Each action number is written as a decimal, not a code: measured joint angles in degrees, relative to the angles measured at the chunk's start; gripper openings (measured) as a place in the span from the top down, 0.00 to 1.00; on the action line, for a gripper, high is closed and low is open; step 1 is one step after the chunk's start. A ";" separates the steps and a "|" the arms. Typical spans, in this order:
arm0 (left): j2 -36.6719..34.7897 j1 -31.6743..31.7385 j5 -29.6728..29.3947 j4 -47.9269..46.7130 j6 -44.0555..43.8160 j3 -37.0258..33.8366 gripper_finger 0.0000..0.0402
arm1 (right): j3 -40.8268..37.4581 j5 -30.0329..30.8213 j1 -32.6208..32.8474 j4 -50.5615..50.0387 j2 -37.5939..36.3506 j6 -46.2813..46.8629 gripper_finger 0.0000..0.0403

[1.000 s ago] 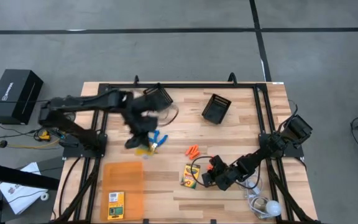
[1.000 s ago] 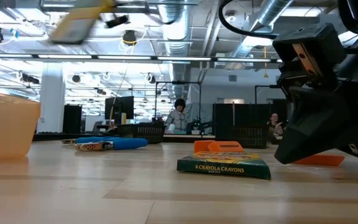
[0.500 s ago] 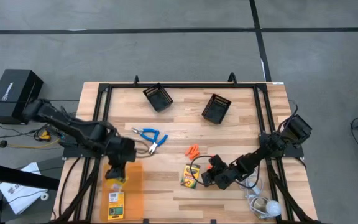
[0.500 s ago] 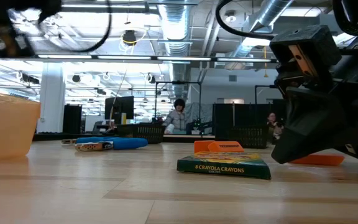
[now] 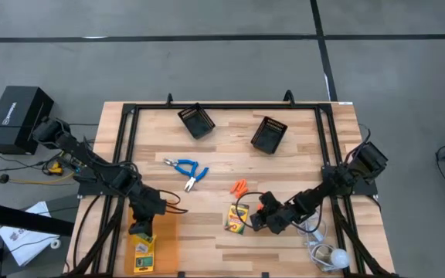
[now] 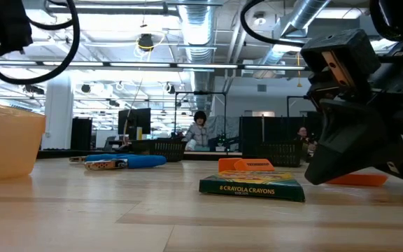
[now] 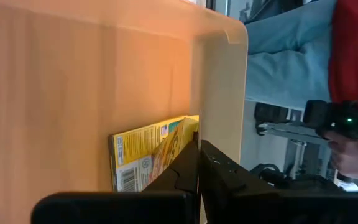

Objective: Pick & Place School Supplies
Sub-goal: Put the crayon box into the orange transparent bin

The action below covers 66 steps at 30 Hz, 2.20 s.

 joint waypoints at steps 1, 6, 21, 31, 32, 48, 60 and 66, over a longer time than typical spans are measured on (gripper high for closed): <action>0.00 0.01 0.06 0.00 0.06 -0.04 0.99 | 0.01 -0.35 -0.20 0.02 -0.02 -0.05 1.00; 0.00 0.42 -1.25 -0.17 0.42 -0.06 0.92 | 0.05 -1.16 -0.94 0.53 -0.03 0.06 1.00; 0.00 2.70 -3.09 2.57 0.42 1.37 0.58 | -0.34 1.60 -1.02 -0.01 -3.05 -2.69 1.00; 0.00 6.07 -4.73 10.06 1.90 2.39 0.60 | -0.12 1.97 -1.79 -5.38 -8.23 -3.42 0.86; 0.02 7.29 -4.90 12.07 1.89 2.39 0.61 | -0.12 2.11 -2.02 -5.34 -8.60 -3.78 0.84; 0.02 32.28 -12.58 45.80 11.59 2.43 0.88 | 0.03 12.85 -5.82 4.36 -22.99 -23.81 0.94; 3.84 42.21 -15.07 52.19 23.05 2.45 0.99 | 0.05 12.77 -10.71 16.00 -31.02 -41.86 1.00; 5.69 43.38 -15.01 53.51 25.15 2.43 0.98 | 0.05 7.75 -13.25 22.13 -31.12 -44.32 0.98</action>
